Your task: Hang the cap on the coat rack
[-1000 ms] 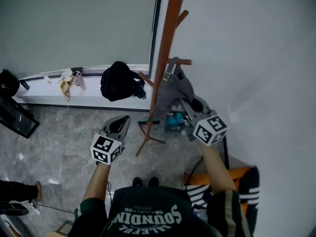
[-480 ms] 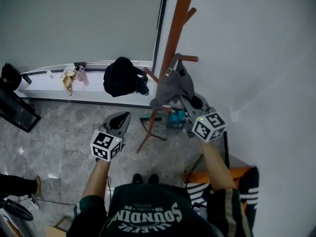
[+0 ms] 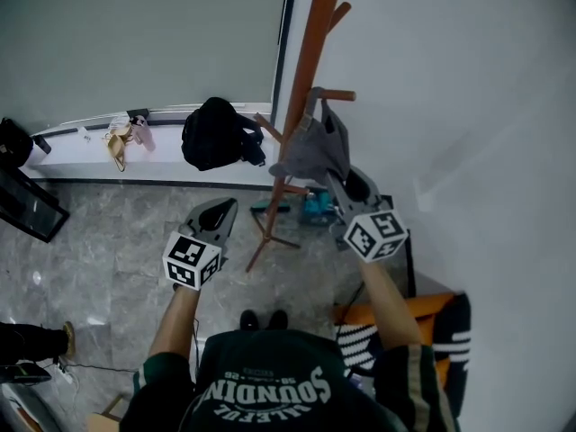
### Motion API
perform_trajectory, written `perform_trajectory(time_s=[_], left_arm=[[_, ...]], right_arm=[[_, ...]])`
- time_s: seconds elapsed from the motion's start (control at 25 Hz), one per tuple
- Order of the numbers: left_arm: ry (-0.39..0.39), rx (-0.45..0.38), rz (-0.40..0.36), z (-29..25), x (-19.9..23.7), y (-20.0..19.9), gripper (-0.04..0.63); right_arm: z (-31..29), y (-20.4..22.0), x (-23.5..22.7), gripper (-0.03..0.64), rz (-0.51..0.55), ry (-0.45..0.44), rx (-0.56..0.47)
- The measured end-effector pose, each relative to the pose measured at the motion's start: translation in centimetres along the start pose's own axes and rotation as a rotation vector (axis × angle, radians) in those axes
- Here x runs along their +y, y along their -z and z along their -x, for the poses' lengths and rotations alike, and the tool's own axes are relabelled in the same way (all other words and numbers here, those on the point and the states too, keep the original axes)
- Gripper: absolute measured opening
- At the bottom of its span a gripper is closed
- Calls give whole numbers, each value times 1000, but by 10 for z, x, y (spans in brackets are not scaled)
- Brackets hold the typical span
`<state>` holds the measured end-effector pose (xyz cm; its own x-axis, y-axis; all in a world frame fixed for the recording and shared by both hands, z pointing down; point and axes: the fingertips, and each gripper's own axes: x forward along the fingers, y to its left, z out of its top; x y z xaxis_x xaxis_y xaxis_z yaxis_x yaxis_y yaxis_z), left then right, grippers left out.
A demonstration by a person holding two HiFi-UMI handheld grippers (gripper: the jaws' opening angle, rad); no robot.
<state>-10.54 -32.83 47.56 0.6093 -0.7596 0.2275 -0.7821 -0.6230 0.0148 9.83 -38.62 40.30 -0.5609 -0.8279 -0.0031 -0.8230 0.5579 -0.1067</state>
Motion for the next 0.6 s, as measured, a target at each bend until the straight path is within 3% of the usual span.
perform_trajectory(time_s=[0.28, 0.6], left_arm=[[22, 1, -5, -7, -10, 0, 0], [41, 8, -1, -14, -23, 5, 0]], right_arm=[[22, 21, -2, 101, 15, 55, -14], [51, 70, 7, 98, 9, 109, 61]])
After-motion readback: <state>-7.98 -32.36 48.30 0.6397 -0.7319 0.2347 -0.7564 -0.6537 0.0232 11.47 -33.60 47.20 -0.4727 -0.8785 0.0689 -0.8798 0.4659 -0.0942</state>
